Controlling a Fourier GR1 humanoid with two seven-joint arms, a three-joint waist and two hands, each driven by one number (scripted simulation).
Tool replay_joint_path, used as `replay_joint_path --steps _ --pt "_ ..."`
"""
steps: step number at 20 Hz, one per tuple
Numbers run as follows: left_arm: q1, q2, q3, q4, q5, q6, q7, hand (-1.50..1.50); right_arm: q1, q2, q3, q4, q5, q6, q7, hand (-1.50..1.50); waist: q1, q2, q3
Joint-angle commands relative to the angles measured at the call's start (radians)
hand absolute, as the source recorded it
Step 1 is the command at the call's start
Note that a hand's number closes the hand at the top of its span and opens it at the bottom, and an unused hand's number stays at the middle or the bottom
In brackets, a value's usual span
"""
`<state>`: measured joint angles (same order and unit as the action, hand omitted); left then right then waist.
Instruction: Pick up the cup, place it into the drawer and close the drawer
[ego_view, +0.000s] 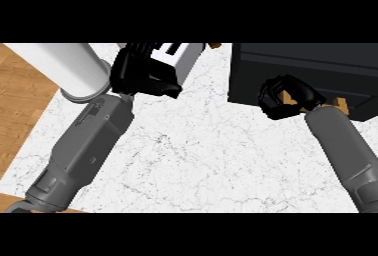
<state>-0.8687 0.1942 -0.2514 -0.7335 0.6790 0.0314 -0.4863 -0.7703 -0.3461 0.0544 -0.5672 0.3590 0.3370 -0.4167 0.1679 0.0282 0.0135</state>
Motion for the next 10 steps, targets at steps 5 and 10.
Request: replay_joint_path --steps 5,10 --pt "0.034 0.02 -0.003 -0.016 0.006 -0.038 0.009 -1.5 -0.166 -0.123 -0.105 0.011 -0.031 -0.071 0.073 1.5 0.048 0.023 -0.01" --pt "0.059 0.007 -0.009 -0.035 0.009 -0.052 -0.004 -1.5 -0.149 -0.141 -0.103 -0.013 -0.044 -0.03 0.081 1.5 0.06 0.022 -0.011"
